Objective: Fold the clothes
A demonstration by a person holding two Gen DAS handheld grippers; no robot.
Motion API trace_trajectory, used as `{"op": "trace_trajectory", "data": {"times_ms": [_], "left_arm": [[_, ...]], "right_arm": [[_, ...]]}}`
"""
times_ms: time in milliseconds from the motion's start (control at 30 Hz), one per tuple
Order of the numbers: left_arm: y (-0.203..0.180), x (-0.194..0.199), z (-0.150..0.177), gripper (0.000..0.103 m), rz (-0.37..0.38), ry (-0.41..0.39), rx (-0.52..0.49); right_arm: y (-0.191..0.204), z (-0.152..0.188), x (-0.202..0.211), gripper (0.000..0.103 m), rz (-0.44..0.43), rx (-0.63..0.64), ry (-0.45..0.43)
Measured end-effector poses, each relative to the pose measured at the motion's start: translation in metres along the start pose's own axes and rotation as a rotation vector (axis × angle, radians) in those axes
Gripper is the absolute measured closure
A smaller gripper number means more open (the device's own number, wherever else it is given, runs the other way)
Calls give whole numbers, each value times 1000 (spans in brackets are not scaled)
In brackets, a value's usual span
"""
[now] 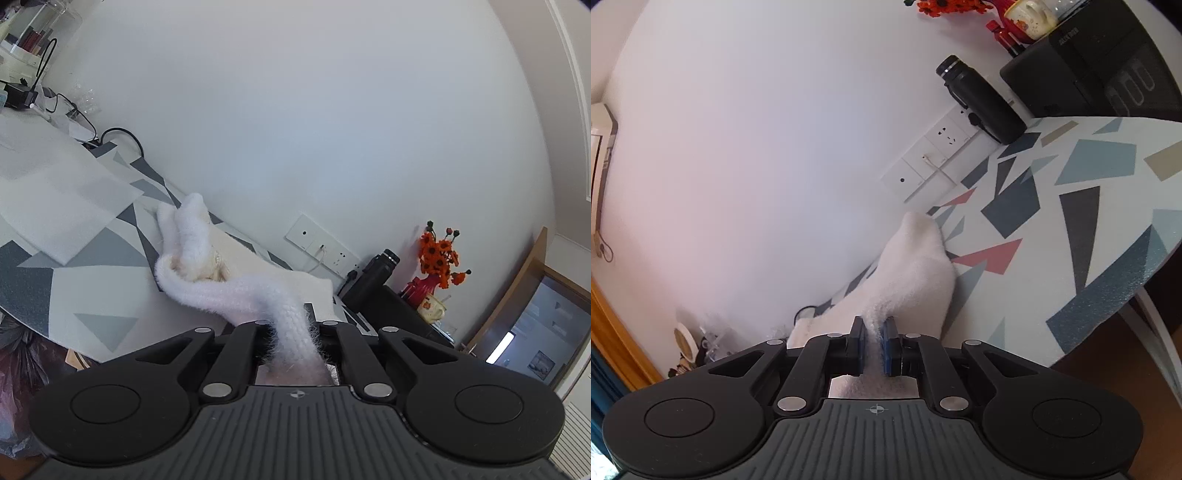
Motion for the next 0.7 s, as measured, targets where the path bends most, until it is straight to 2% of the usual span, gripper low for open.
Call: {"op": "trace_trajectory", "data": {"times_ms": [133, 300, 467, 533, 700], "left_arm": [[5, -23, -26, 98, -16, -5, 13], [2, -67, -87, 98, -3, -39, 9], [16, -128, -135, 98, -80, -21, 18], [31, -152, -147, 98, -113, 0, 56], [74, -204, -158, 98, -190, 49, 145]], "right_arm": [[-5, -23, -20, 95, 3, -58, -11], [11, -74, -58, 95, -44, -62, -93], [18, -126, -119, 95, -4, -61, -151], [17, -142, -143, 95, 15, -70, -159], [8, -171, -207, 95, 79, -61, -161]]}}
Point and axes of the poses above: each gripper's, at about its wrist camera, not at the fingertips, and x roughly against the way its jaws point, y to its left, z to its underside, the point moved 4 cm from there along -x, roughly the way its jaws point, and after that the axes turned 2 degrees about y, right-handed, at the moved point
